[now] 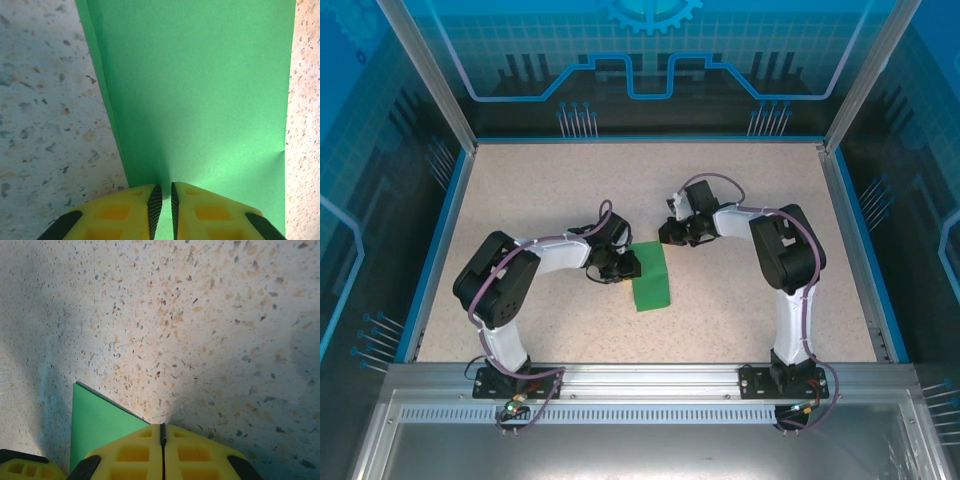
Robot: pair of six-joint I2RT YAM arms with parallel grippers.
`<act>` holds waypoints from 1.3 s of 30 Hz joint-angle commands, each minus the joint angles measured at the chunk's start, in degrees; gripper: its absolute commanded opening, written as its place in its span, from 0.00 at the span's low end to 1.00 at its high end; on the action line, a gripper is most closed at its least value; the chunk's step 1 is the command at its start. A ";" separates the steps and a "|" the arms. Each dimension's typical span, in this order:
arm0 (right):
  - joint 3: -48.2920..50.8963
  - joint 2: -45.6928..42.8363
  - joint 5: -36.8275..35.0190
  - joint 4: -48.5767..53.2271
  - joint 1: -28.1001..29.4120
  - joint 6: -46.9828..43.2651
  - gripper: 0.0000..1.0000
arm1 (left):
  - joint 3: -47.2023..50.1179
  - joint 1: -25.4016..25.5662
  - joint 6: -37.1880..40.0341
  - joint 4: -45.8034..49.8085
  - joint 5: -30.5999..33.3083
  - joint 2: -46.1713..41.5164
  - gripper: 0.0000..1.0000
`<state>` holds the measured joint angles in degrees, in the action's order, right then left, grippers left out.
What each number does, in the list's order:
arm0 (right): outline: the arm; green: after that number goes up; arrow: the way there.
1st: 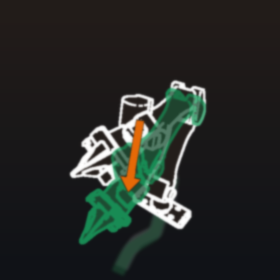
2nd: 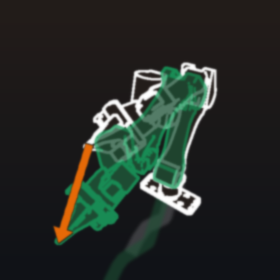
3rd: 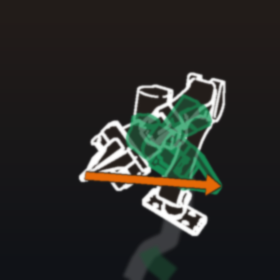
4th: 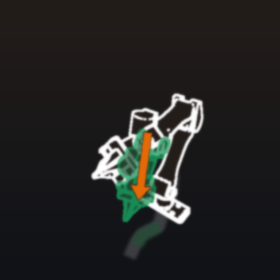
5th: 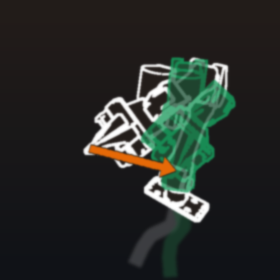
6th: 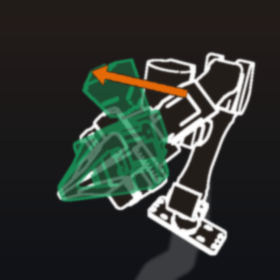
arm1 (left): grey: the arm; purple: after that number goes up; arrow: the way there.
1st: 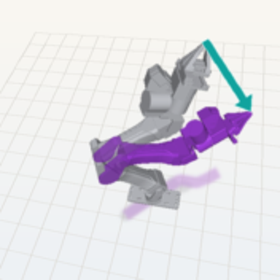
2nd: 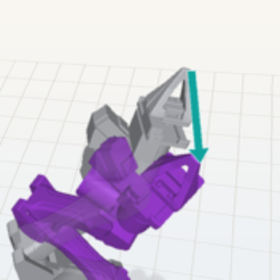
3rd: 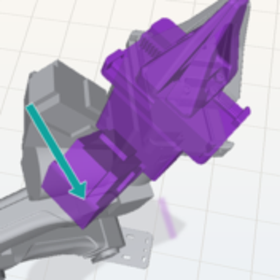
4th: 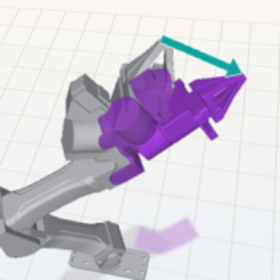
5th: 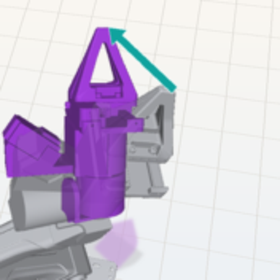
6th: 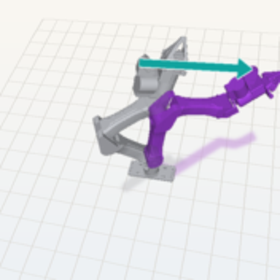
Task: Fold a paper plane with a square sheet of paper (pick it up from the middle)
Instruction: Fold the square sheet of paper in half at the center of the table.
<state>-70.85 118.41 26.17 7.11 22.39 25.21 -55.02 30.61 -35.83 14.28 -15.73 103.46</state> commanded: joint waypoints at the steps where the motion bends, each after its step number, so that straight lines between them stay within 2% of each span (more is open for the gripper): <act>1: 1.91 -3.86 -1.57 -0.92 -1.01 -0.92 0.06 | 2.33 0.24 1.29 8.61 6.59 3.51 0.20; 7: 8.15 -10.54 2.80 -3.20 0.08 0.92 0.07 | 1.94 0.17 1.61 8.83 6.59 3.94 0.20; 10: 10.72 -12.48 2.78 -3.09 2.19 1.18 0.07 | 1.94 0.21 1.64 8.74 6.41 4.29 0.20; 18: 13.66 -11.82 3.01 -2.25 6.33 1.35 0.06 | 1.85 0.23 1.86 8.63 6.41 4.38 0.20; 39: 21.56 -17.08 0.38 7.59 5.74 -5.25 0.06 | 2.29 0.24 2.24 9.30 6.67 3.68 0.20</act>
<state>-51.66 103.37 27.35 10.63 28.71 22.24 -55.42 30.65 -35.40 14.72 -15.68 103.68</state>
